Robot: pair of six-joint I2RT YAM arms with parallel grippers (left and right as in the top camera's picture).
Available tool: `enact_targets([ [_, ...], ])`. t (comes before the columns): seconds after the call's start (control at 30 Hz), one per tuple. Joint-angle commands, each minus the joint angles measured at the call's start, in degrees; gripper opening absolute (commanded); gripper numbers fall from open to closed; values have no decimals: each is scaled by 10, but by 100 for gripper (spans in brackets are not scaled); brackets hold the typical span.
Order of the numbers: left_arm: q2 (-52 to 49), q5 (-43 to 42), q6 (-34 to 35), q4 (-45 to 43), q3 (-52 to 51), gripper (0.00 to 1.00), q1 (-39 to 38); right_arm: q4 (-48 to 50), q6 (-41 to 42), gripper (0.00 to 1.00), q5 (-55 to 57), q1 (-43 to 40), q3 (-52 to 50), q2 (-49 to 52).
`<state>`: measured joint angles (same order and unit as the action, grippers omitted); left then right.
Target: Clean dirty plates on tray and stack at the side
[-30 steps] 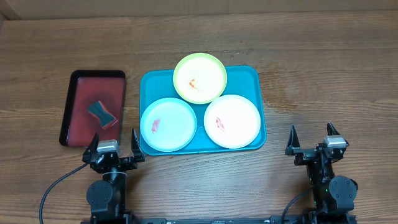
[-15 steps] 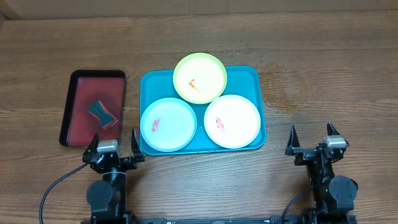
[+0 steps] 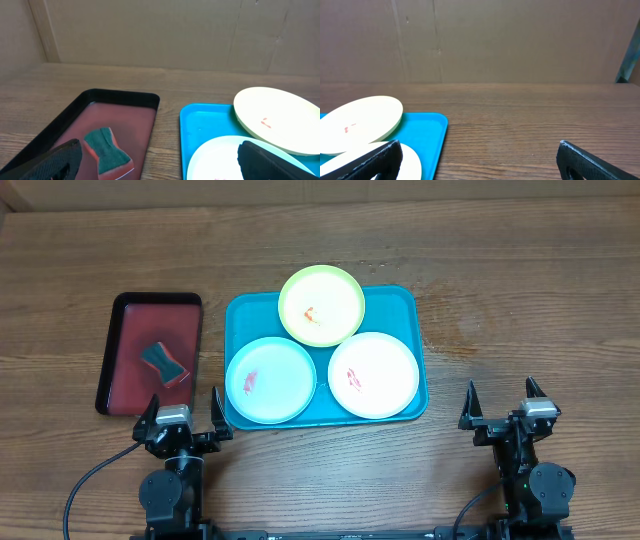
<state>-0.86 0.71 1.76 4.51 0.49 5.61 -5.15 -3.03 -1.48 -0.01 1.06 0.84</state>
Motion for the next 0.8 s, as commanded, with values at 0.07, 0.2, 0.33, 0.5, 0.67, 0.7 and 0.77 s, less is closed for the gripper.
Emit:
enact_targets([
  [0.07,5,3,12,-1,-2,100,-1,3,-2,100,3,-3,-6,-7],
  [0.2,5,3,12,-1,-2,100,-1,3,-3,100,20,-3,-6,-7],
  [0.33,5,3,12,-1,-2,100,-1,4,-2,100,27,-4,-6,-7],
  [0.5,5,3,12,-1,-2,100,-1,4,-2,100,27,-4,-6,-7],
  [0.67,5,3,12,-1,-2,100,-1,5,-2,100,27,-4,-6,-7],
  [0.7,5,3,12,-1,-2,100,-1,5,-2,100,27,-4,-6,-7],
  [0.77,5,3,12,-1,-2,100,-1,5,0,100,25,-4,-6,-7],
])
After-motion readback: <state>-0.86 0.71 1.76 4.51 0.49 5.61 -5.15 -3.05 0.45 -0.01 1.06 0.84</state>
